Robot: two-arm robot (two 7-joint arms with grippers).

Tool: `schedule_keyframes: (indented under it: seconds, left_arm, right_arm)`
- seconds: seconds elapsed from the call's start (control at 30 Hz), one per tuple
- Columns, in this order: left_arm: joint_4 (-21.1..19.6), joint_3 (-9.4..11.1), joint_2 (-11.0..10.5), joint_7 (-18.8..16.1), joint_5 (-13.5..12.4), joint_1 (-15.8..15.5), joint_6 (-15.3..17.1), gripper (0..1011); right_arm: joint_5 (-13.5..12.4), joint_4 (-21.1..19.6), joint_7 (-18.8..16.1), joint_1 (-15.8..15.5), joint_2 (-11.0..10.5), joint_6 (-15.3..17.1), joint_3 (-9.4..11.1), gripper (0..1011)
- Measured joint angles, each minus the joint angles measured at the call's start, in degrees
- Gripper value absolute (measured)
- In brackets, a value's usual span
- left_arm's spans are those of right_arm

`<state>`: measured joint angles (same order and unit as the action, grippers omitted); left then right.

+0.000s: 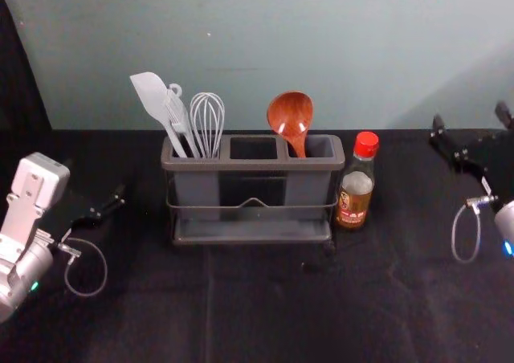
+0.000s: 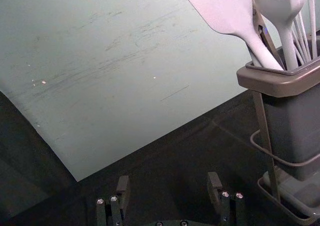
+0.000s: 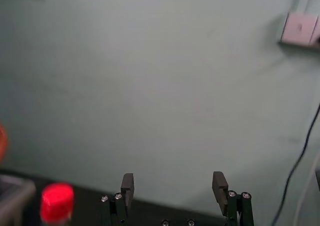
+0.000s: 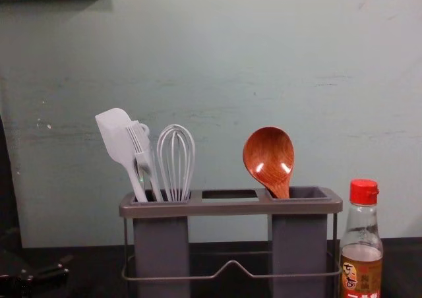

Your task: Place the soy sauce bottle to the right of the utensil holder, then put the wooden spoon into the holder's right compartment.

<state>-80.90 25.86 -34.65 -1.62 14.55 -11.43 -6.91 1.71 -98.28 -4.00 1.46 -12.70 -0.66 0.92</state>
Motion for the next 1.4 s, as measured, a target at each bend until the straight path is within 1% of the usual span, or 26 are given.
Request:
schedule_keyframes:
  seconds: [0.1, 0.13, 0.17, 0.23, 0.27, 0.33, 0.37, 0.5, 0.53, 0.57, 0.6, 0.67, 0.77, 0.97, 1.17, 1.2, 1.4]
  left_arm:
    - [0.0, 0.0, 0.0, 0.0, 0.0, 0.0, 0.0, 1012]
    - [0.0, 0.0, 0.0, 0.0, 0.0, 0.0, 0.0, 1011]
    - [0.0, 0.0, 0.0, 0.0, 0.0, 0.0, 0.0, 1011]
    - [0.0, 0.0, 0.0, 0.0, 0.0, 0.0, 0.0, 1011]
    - [0.0, 0.0, 0.0, 0.0, 0.0, 0.0, 0.0, 1011]
    - [0.0, 0.0, 0.0, 0.0, 0.0, 0.0, 0.0, 1012]
    - [0.0, 0.0, 0.0, 0.0, 0.0, 0.0, 0.0, 1011]
    - [0.0, 0.0, 0.0, 0.0, 0.0, 0.0, 0.0, 1011]
    - [0.0, 0.0, 0.0, 0.0, 0.0, 0.0, 0.0, 1011]
    - [0.0, 0.0, 0.0, 0.0, 0.0, 0.0, 0.0, 1011]
    - [0.0, 0.0, 0.0, 0.0, 0.0, 0.0, 0.0, 1011]
    - [0.0, 0.0, 0.0, 0.0, 0.0, 0.0, 0.0, 1012]
    - [0.0, 0.0, 0.0, 0.0, 0.0, 0.0, 0.0, 1011]
    - [0.0, 0.0, 0.0, 0.0, 0.0, 0.0, 0.0, 1011]
    - [0.0, 0.0, 0.0, 0.0, 0.0, 0.0, 0.0, 1011]
    - [0.0, 0.0, 0.0, 0.0, 0.0, 0.0, 0.0, 1011]
    - [0.0, 0.0, 0.0, 0.0, 0.0, 0.0, 0.0, 1011]
  right_arm:
    - [0.9, 3.1, -0.2, -0.1, 0.2, 0.8, 0.2, 1002]
    - [0.9, 3.1, -0.2, -0.1, 0.2, 0.8, 0.2, 1002]
    - [1.1, 4.5, -0.4, 0.0, 0.3, 0.8, 0.2, 1002]
    - [1.3, 5.9, -0.6, 0.2, 0.4, 0.8, 0.3, 1002]
    - [1.5, 7.5, -0.9, 0.5, 0.5, 0.8, 0.3, 1003]
    - [1.8, 8.9, -1.2, 0.8, 0.5, 0.6, 0.2, 1002]
    - [2.0, 10.3, -1.5, 1.2, 0.5, 0.6, 0.0, 1002]
    - [2.7, 12.2, -2.4, 2.1, 0.4, 1.1, -0.6, 1003]
    - [3.4, 12.9, -2.7, 2.6, 0.0, 1.7, -1.2, 1002]
    - [4.0, 13.1, -2.9, 2.8, -0.2, 2.2, -1.6, 1002]
    - [5.2, 13.4, -3.1, 3.3, -0.7, 3.2, -2.4, 1002]
    - [6.1, 13.5, -3.5, 3.7, -1.2, 4.1, -3.0, 1002]
    - [7.6, 13.8, -5.1, 4.8, -2.2, 5.7, -4.5, 1003]
    - [9.5, 15.2, -6.5, 6.3, -3.2, 6.2, -6.6, 1002]
    - [9.9, 15.4, -7.4, 6.8, -3.9, 5.8, -7.3, 1002]
    - [9.9, 15.3, -8.0, 6.8, -4.5, 5.5, -7.5, 1002]
    - [9.4, 14.7, -8.8, 6.5, -5.3, 4.9, -7.4, 1002]
